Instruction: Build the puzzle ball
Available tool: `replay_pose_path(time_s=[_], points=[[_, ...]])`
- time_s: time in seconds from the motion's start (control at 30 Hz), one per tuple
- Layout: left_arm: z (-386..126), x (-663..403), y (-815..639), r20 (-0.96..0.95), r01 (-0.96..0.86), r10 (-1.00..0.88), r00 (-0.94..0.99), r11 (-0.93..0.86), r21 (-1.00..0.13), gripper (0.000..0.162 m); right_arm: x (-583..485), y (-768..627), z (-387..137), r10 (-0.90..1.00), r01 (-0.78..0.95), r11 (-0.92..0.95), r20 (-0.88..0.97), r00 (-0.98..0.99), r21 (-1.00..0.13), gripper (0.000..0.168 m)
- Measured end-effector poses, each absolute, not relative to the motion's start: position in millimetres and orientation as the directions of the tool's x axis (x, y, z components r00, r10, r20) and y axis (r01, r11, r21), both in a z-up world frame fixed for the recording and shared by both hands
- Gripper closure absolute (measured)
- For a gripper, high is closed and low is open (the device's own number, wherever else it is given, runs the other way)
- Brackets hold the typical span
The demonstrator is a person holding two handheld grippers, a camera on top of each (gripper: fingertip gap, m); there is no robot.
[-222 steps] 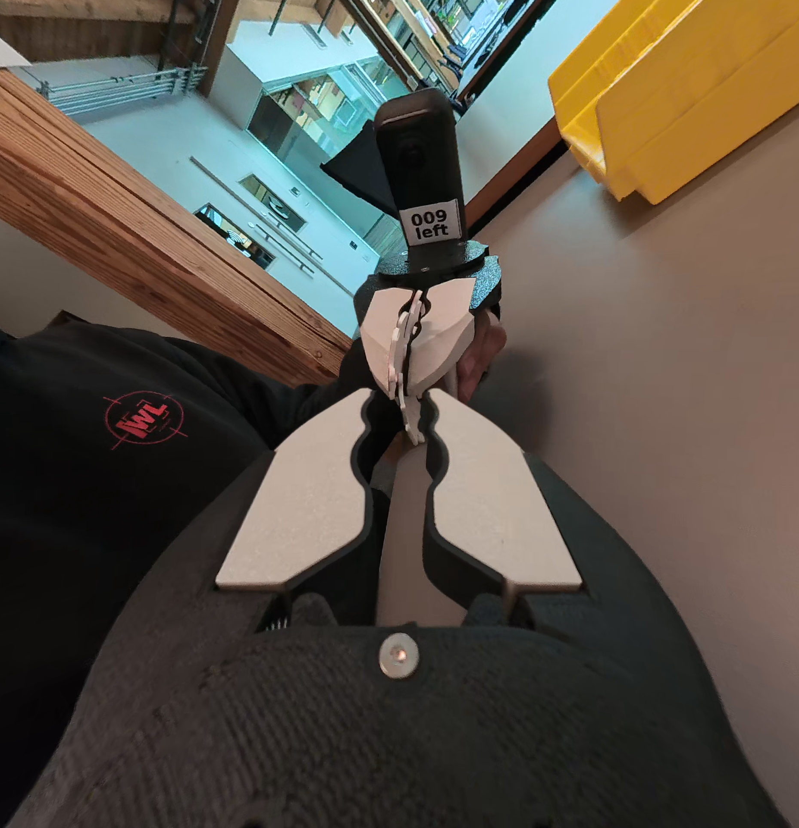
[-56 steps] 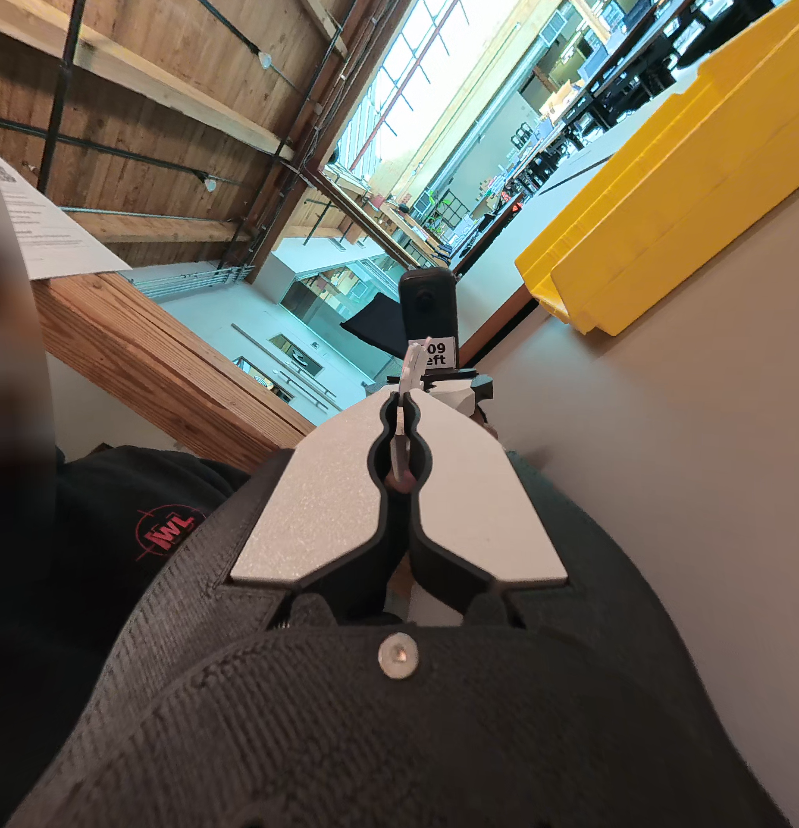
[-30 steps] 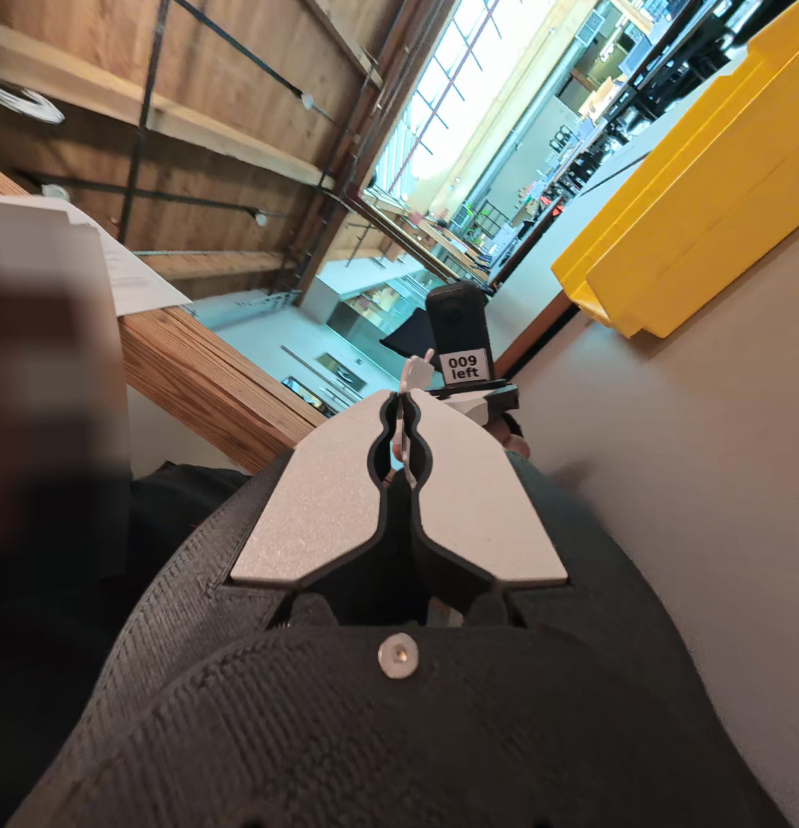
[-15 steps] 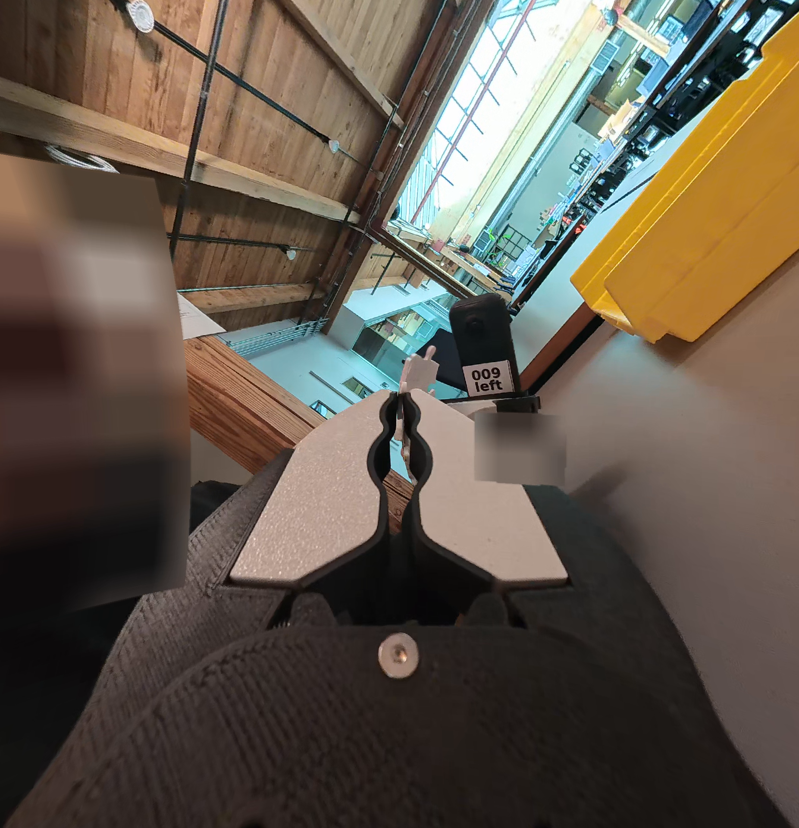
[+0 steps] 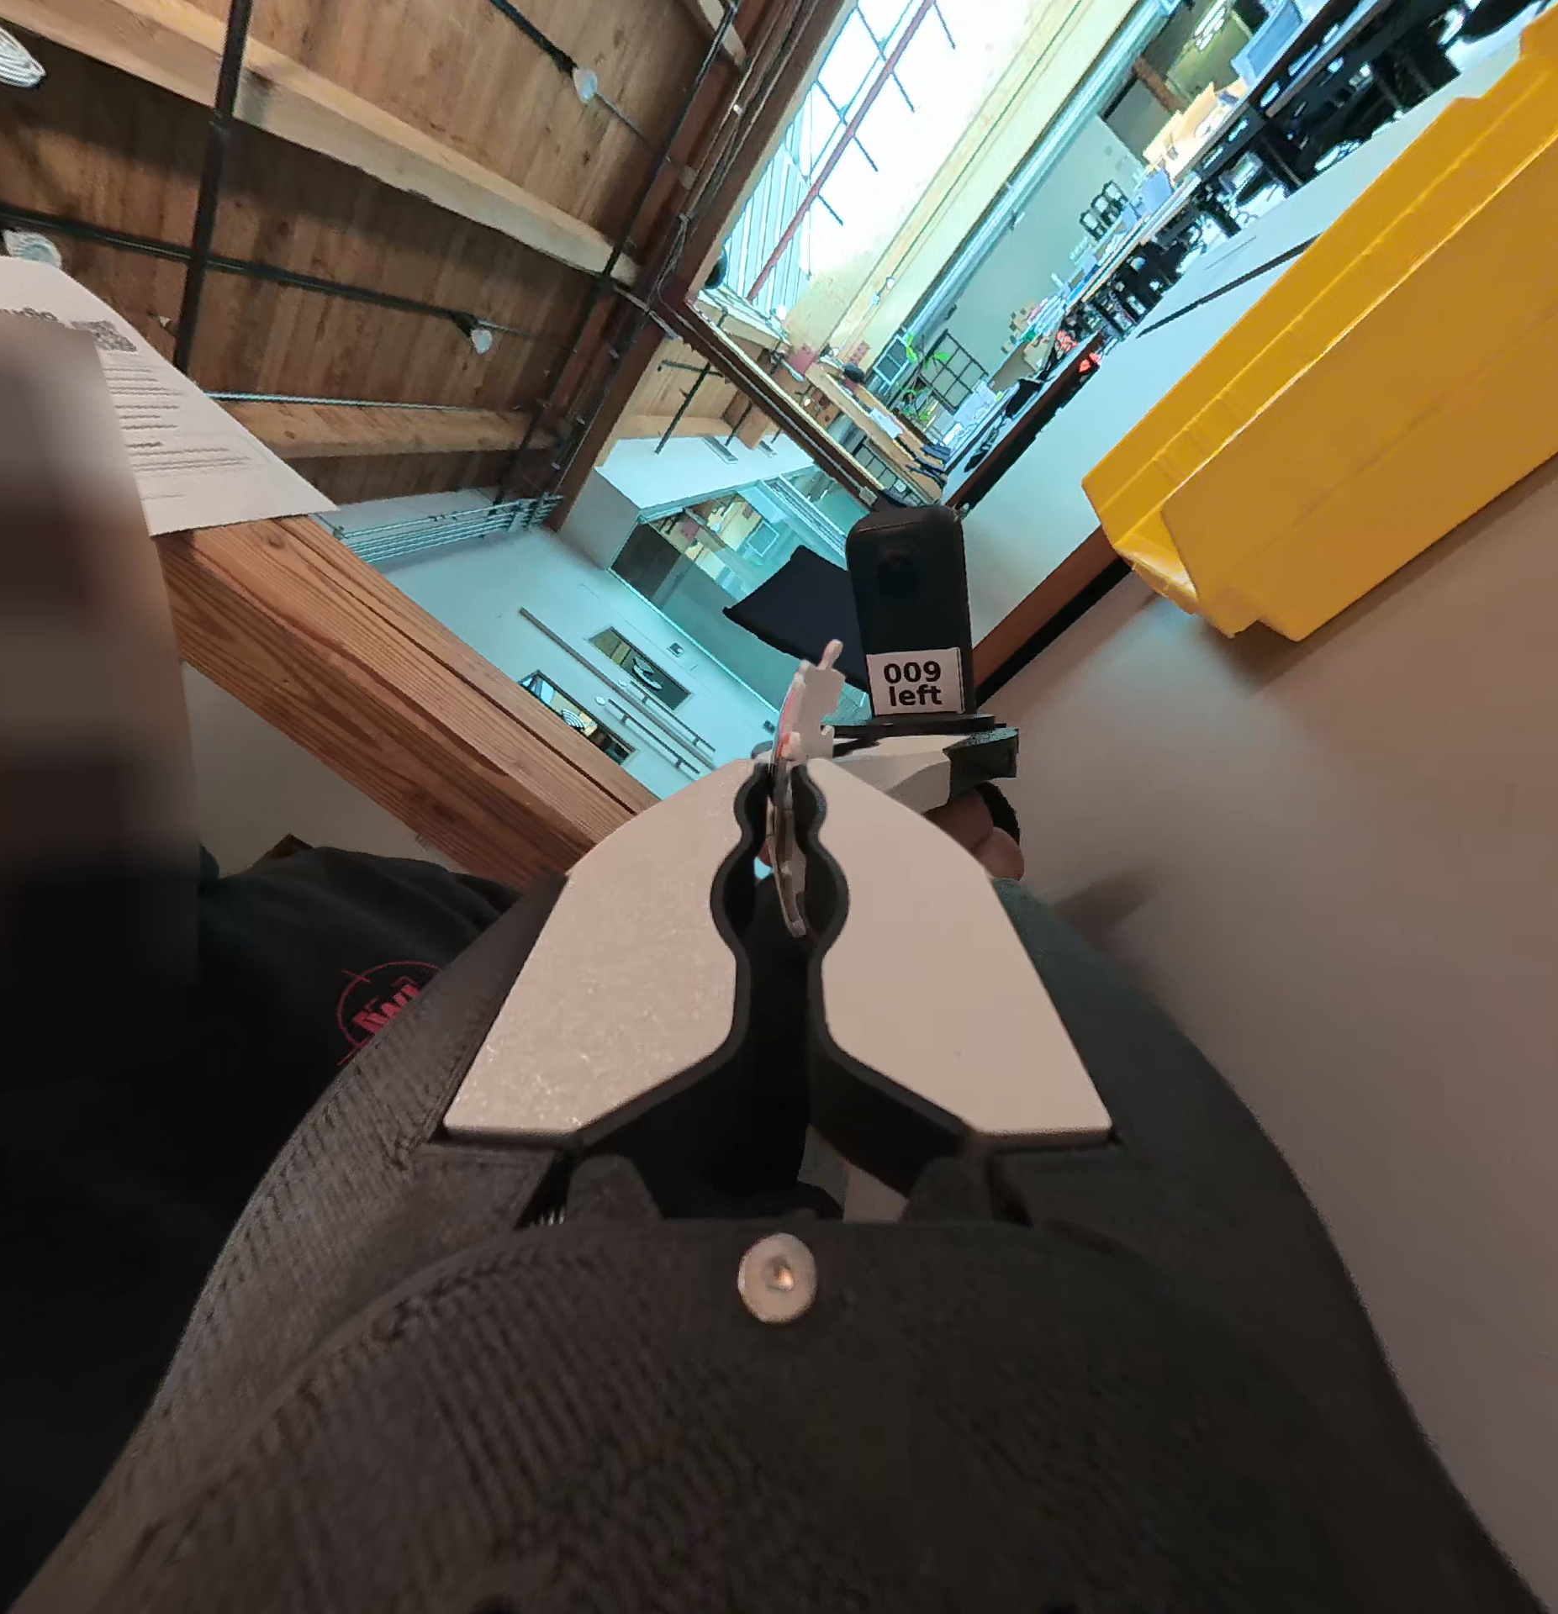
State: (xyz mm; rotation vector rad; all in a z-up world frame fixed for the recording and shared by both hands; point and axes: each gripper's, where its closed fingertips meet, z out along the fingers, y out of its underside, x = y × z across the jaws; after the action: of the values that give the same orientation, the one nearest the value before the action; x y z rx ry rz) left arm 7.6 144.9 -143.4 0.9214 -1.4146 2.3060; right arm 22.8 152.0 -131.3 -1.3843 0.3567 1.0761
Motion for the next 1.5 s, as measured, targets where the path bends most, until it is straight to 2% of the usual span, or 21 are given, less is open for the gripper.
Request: replay_pose_path(time_s=[0.3,0.67,0.87,1.03,1.13,1.27,1.33,1.43,1.5], points=[[-142.9,6.0,147.4,0.646,-0.541,-0.074,-0.76,-0.48,-0.691,0.161,21.6,154.0,-130.7,0.422,-0.79,-0.162,-0.765,0.486,-0.592,0.163],[-144.0,4.5,143.9,0.646,-0.549,-0.073,-0.759,-0.461,-0.697,0.161,15.9,153.6,-132.3,0.438,-0.749,-0.185,-0.736,0.517,-0.636,0.163],[-148.2,5.4,144.0,0.643,-0.544,-0.105,-0.759,-0.442,-0.713,0.161,16.3,153.3,-136.6,0.396,-0.756,-0.203,-0.758,0.517,-0.622,0.163],[-146.3,3.8,140.0,0.624,-0.527,-0.128,-0.771,-0.421,-0.738,0.161,15.3,148.4,-133.6,0.462,-0.791,-0.214,-0.773,0.435,-0.573,0.163],[-146.6,5.7,141.3,0.634,-0.53,-0.145,-0.76,-0.426,-0.733,0.161,17.6,147.8,-133.6,0.446,-0.772,-0.186,-0.752,0.485,-0.608,0.142],[-150.9,8.4,146.2,0.638,-0.529,-0.185,-0.747,-0.417,-0.74,0.161,18.5,148.2,-141.3,0.36,-0.635,-0.183,-0.652,0.667,-0.75,0.13],[-150.0,7.4,146.3,0.629,-0.521,-0.187,-0.755,-0.412,-0.748,0.161,20.1,148.4,-138.5,0.338,-0.619,-0.185,-0.641,0.689,-0.763,0.131],[-151.3,6.2,143.8,0.614,-0.513,-0.2,-0.764,-0.389,-0.765,0.161,19.2,148.1,-132.7,0.366,-0.653,-0.201,-0.675,0.641,-0.73,0.151],[-151.5,5.0,142.1,0.605,-0.508,-0.203,-0.77,-0.377,-0.774,0.161,18.1,148.4,-134.0,0.372,-0.659,-0.216,-0.685,0.627,-0.72,0.158]])
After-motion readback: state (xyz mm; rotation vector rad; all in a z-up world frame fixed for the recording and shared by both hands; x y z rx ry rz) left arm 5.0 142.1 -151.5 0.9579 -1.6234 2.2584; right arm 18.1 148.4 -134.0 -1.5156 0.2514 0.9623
